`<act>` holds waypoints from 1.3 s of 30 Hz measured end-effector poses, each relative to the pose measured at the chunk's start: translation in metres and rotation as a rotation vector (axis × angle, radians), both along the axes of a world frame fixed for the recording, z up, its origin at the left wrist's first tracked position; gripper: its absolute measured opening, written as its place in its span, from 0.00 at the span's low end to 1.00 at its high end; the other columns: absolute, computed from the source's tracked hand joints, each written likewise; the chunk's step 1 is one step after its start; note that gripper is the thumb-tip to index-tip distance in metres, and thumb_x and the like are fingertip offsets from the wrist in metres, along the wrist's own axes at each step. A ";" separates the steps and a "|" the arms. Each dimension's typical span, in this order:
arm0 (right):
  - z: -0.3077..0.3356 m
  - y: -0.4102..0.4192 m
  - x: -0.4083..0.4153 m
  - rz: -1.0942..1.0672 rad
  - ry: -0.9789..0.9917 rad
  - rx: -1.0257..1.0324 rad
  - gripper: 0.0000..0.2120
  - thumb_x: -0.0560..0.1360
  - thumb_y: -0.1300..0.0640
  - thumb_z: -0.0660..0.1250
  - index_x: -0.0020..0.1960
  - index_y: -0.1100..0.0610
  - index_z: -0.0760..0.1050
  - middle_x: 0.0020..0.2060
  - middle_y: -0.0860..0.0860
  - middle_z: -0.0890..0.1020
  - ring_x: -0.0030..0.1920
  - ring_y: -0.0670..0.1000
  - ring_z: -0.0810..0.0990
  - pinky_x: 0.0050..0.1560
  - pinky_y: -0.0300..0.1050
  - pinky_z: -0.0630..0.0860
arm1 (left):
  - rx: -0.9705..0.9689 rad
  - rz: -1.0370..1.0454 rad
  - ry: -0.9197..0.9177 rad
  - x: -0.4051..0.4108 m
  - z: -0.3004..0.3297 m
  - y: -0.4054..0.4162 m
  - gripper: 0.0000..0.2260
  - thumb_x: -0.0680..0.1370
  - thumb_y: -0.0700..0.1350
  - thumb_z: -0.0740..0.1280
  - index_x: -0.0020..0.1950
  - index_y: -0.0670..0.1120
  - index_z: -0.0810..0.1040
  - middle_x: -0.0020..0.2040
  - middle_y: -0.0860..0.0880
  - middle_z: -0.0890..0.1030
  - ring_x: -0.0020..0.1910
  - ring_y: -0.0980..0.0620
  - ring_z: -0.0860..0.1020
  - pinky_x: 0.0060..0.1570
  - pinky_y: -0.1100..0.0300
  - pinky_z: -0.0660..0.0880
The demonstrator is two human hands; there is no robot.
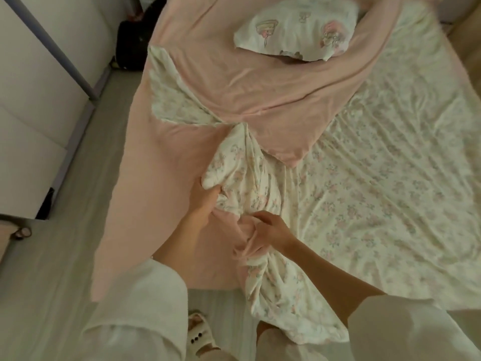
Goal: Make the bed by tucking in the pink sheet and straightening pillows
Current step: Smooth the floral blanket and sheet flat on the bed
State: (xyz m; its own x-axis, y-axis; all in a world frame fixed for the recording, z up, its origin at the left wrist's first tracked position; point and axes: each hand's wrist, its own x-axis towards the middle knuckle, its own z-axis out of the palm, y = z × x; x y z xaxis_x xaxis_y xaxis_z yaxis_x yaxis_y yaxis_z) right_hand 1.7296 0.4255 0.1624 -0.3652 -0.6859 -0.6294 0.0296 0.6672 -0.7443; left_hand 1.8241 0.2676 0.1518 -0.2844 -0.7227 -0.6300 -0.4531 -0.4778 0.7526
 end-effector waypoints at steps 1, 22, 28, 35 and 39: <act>0.003 -0.001 0.009 -0.096 0.047 -0.007 0.11 0.72 0.58 0.61 0.52 0.57 0.77 0.44 0.45 0.79 0.47 0.47 0.77 0.46 0.38 0.71 | -0.020 -0.012 -0.004 0.018 0.001 -0.003 0.22 0.70 0.41 0.67 0.64 0.46 0.70 0.55 0.47 0.79 0.51 0.48 0.79 0.47 0.54 0.78; -0.079 -0.019 0.232 0.596 0.351 0.310 0.28 0.77 0.57 0.55 0.76 0.51 0.53 0.76 0.53 0.55 0.76 0.56 0.51 0.74 0.59 0.55 | 0.266 0.055 -0.501 0.368 -0.088 0.055 0.24 0.68 0.34 0.66 0.64 0.38 0.70 0.55 0.41 0.77 0.51 0.42 0.77 0.42 0.57 0.73; -0.093 -0.031 0.231 0.633 0.616 0.291 0.29 0.76 0.59 0.55 0.76 0.51 0.53 0.77 0.53 0.48 0.77 0.56 0.45 0.75 0.61 0.50 | 0.167 0.044 -0.401 0.354 -0.125 0.025 0.33 0.74 0.45 0.68 0.75 0.44 0.55 0.71 0.44 0.66 0.68 0.44 0.68 0.61 0.55 0.68; -0.120 -0.053 0.212 0.749 0.697 0.234 0.31 0.78 0.56 0.55 0.77 0.47 0.46 0.77 0.50 0.41 0.77 0.54 0.38 0.75 0.60 0.41 | -0.050 0.046 -0.324 0.307 -0.161 -0.013 0.34 0.75 0.60 0.61 0.76 0.46 0.55 0.74 0.46 0.62 0.72 0.45 0.63 0.70 0.46 0.63; -0.132 -0.055 0.204 0.735 0.637 0.239 0.31 0.78 0.57 0.55 0.76 0.46 0.46 0.77 0.49 0.43 0.77 0.52 0.38 0.75 0.59 0.41 | -0.013 0.086 -0.288 0.289 -0.172 -0.036 0.34 0.72 0.63 0.61 0.72 0.46 0.63 0.69 0.46 0.71 0.66 0.45 0.71 0.65 0.45 0.69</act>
State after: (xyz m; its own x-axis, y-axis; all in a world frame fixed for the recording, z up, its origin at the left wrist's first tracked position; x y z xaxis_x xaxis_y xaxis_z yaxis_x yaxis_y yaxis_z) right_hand 1.9339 0.3704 0.0301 -0.2184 -0.7578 -0.6148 -0.8079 0.4938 -0.3217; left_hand 2.1135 0.2312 -0.0199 -0.0324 -0.7449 -0.6664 -0.6073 -0.5149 0.6050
